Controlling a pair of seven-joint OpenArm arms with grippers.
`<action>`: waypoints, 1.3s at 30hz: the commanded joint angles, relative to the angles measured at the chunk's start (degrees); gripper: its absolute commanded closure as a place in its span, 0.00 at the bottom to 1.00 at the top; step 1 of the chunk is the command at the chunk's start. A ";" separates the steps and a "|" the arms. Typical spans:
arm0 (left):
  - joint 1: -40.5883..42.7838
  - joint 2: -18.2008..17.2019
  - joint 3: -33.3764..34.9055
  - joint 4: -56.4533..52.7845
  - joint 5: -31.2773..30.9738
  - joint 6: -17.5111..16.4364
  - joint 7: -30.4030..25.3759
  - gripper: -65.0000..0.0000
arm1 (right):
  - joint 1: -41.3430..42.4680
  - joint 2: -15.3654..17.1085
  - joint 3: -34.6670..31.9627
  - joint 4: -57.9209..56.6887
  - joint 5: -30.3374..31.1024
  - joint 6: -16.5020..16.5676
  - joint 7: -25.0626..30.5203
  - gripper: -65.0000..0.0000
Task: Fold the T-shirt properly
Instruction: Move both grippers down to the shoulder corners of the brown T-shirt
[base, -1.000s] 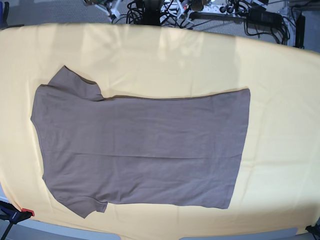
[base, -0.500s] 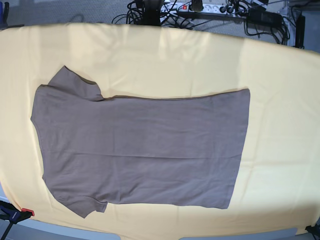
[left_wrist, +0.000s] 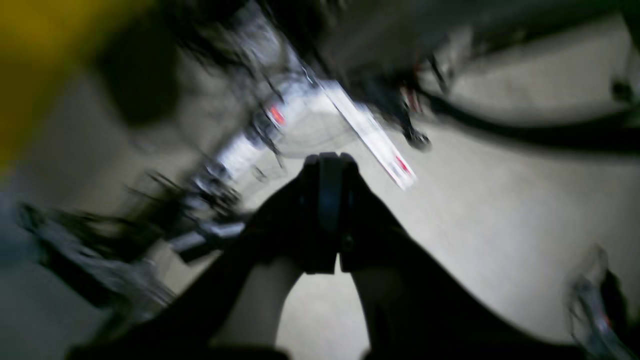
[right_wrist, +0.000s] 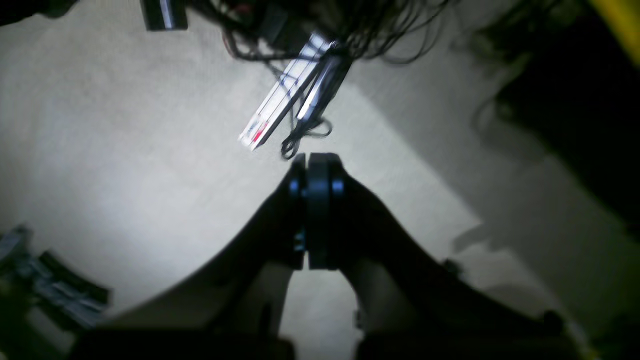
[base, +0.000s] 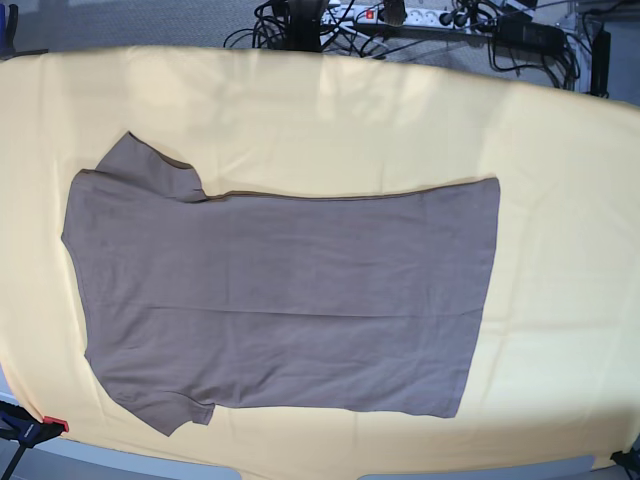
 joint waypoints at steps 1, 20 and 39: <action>1.60 -0.68 -1.40 3.19 -0.02 0.20 -0.76 1.00 | -0.76 0.33 1.64 2.47 0.44 -0.98 0.63 1.00; -11.34 -4.55 -25.94 16.90 -3.56 -12.70 -3.21 1.00 | 14.86 4.04 23.02 14.86 6.34 5.53 4.31 1.00; -41.27 -21.59 -20.50 -12.44 3.23 -33.99 -25.51 0.56 | 33.29 9.70 10.14 1.27 5.84 7.13 4.74 0.55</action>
